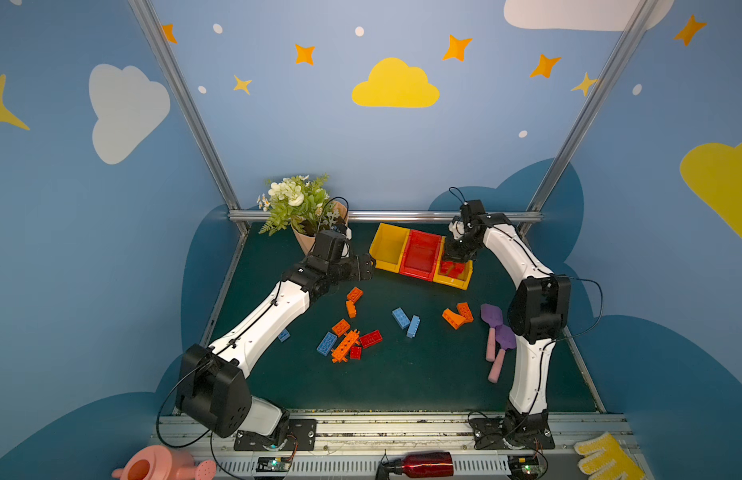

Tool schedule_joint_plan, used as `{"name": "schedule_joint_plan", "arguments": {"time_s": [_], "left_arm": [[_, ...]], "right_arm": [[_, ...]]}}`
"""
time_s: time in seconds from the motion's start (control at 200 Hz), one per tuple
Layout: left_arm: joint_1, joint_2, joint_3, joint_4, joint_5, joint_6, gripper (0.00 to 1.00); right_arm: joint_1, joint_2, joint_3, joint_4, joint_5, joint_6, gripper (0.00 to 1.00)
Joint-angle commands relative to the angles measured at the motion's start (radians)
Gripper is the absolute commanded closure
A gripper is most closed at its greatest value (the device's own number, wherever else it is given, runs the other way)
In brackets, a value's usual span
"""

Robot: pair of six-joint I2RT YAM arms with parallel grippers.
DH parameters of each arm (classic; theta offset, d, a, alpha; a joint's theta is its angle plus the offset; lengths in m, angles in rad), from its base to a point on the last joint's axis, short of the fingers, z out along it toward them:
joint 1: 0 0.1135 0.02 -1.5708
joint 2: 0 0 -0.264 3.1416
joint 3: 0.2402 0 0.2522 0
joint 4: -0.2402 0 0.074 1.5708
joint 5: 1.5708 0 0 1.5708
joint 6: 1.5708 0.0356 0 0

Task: Sort the legos into containers by color
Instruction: 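Lower the red brick into the yellow bin and open the right gripper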

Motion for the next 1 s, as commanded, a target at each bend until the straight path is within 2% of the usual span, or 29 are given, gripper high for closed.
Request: {"name": "schedule_joint_plan", "arguments": {"time_s": [0.0, 0.375, 0.531, 0.601, 0.741, 0.791, 0.996], "left_arm": [[0.003, 0.014, 0.033, -0.027, 0.031, 0.038, 0.0], [0.003, 0.053, 0.066, -0.031, 0.027, 0.052, 0.0], [0.003, 0.056, 0.066, -0.03, 0.039, 0.05, 0.0], [0.005, 0.053, 0.065, -0.04, 0.042, 0.045, 0.0], [0.003, 0.029, 0.049, -0.08, 0.035, 0.017, 0.0], [0.003, 0.015, 0.033, -0.092, 0.033, 0.001, 0.0], [-0.001, -0.093, -0.095, -0.105, 0.002, -0.099, 0.0]], "right_arm": [[-0.013, 0.06, 0.05, -0.001, 0.02, 0.016, 0.86], [-0.074, 0.097, 0.071, -0.001, 0.006, 0.011, 0.86], [-0.098, 0.148, 0.113, 0.004, -0.002, 0.005, 0.81], [-0.107, 0.18, 0.162, -0.009, -0.007, 0.005, 0.74], [-0.11, 0.193, 0.235, -0.044, -0.006, -0.006, 0.45], [-0.108, 0.172, 0.227, -0.043, -0.013, -0.004, 0.38], [-0.069, 0.005, 0.069, -0.008, -0.063, 0.007, 0.31]]}}
